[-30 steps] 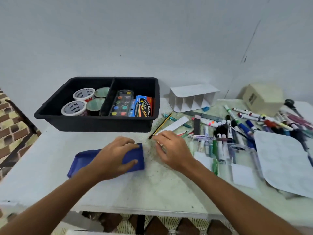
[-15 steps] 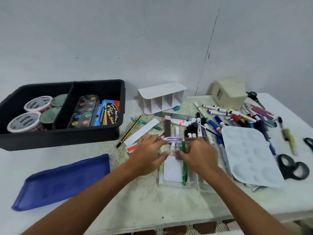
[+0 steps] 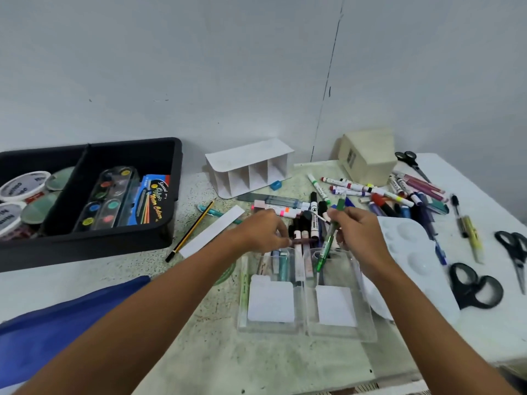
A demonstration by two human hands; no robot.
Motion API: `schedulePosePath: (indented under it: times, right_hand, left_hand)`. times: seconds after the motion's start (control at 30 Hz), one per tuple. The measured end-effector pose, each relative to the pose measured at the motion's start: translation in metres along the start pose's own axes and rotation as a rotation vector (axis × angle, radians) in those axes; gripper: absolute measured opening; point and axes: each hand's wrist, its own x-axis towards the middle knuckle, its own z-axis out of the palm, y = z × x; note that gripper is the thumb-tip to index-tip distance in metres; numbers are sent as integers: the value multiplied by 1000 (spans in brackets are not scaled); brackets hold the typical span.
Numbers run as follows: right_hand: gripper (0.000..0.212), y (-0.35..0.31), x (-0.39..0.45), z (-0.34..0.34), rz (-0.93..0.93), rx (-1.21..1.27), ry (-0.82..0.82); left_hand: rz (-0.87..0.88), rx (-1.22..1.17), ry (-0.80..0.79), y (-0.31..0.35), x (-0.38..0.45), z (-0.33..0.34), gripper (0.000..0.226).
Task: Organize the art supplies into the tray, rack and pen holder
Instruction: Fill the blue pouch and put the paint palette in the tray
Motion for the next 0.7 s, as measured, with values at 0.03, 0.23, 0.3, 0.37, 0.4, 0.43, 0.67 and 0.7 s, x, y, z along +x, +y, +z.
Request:
schedulePosePath:
  times: [0.03, 0.23, 0.3, 0.37, 0.4, 0.43, 0.67, 0.7]
  right_hand:
    - [41, 2, 3, -3, 22, 47, -9]
    - [14, -1, 6, -12, 167, 391, -107]
    - [12, -1, 8, -9, 202, 493, -120]
    - [9, -1, 10, 0, 210, 570, -133]
    - [8, -1, 11, 5, 197, 577, -148]
    - [6, -2, 10, 12, 178, 569, -176]
    - [11, -13, 21, 39, 156, 566, -245]
    - [11, -14, 24, 39, 156, 573, -238]
  left_hand:
    - [0, -7, -18, 1, 3, 0, 21]
    - [6, -53, -32, 2, 16, -3, 11]
    - [31, -141, 115, 3, 14, -8, 12]
    - [28, -313, 288, 4, 11, -15, 14]
    - [22, -402, 346, 7, 10, -19, 14]
    - [21, -472, 371, 9, 9, -21, 15]
    - [51, -566, 405, 28, 11, -18, 10]
    - [43, -591, 418, 27, 13, -17, 10]
